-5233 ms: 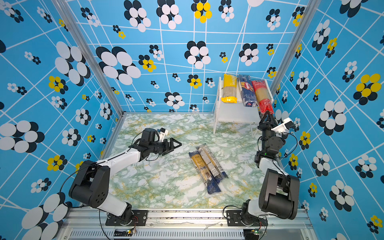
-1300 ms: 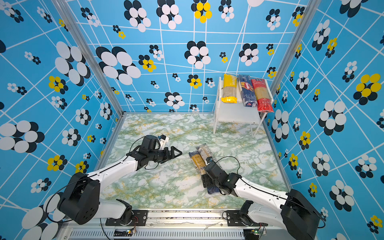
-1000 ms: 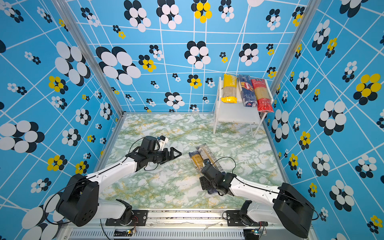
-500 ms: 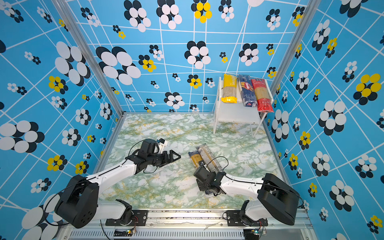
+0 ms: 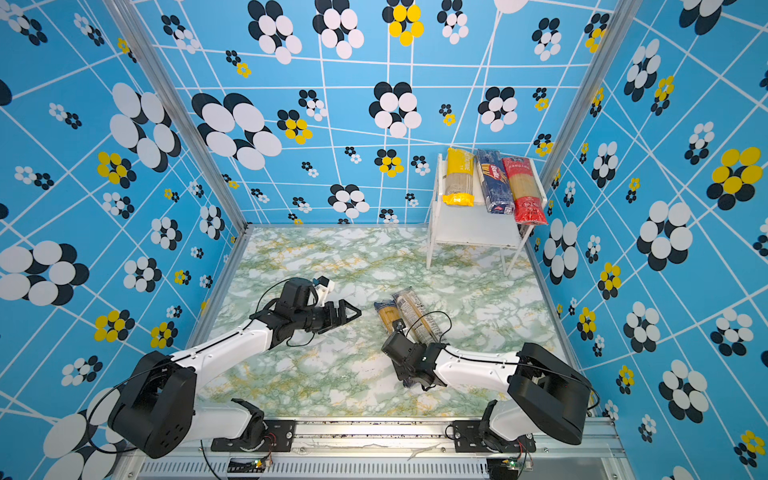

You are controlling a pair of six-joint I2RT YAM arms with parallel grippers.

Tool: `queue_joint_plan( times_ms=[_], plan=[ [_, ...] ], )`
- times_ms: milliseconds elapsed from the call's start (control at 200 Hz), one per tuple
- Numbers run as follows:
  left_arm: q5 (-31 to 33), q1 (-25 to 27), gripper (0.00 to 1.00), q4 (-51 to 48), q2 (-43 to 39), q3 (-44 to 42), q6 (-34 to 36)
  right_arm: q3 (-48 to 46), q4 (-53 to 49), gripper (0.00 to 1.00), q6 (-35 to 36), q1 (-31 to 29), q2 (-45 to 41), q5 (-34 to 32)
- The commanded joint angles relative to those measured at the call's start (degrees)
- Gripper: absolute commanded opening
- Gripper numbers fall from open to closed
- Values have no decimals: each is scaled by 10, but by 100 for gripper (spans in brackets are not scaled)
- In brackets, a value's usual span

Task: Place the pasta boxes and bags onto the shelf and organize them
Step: 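Close the right gripper around the end of one clear yellow spaghetti bag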

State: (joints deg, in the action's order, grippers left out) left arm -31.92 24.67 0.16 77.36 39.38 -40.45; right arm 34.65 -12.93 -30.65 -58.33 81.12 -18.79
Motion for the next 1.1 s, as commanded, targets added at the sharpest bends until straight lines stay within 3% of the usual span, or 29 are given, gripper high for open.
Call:
queue_joint_plan(
  times_ms=[0, 125, 270, 675, 820, 1095],
  plan=[
    [5, 0, 99, 1, -10, -7, 8, -21, 11, 47, -15, 0, -24, 0],
    [5, 0, 99, 2, -10, -6, 7, -38, 20, 55, -16, 0, -46, 5],
    [5, 0, 99, 2, -10, -8, 7, -57, 29, 71, -20, 0, -53, 29],
    [12, 1, 99, 8, -12, -20, 3, -123, 47, 74, -58, -39, -89, 17],
    [11, 2, 99, 15, -7, -20, 1, -131, 79, 72, -67, -55, -61, 15],
    [12, 2, 99, 7, -1, -14, 6, -133, 107, 44, -63, -64, -32, 5]
  ],
)
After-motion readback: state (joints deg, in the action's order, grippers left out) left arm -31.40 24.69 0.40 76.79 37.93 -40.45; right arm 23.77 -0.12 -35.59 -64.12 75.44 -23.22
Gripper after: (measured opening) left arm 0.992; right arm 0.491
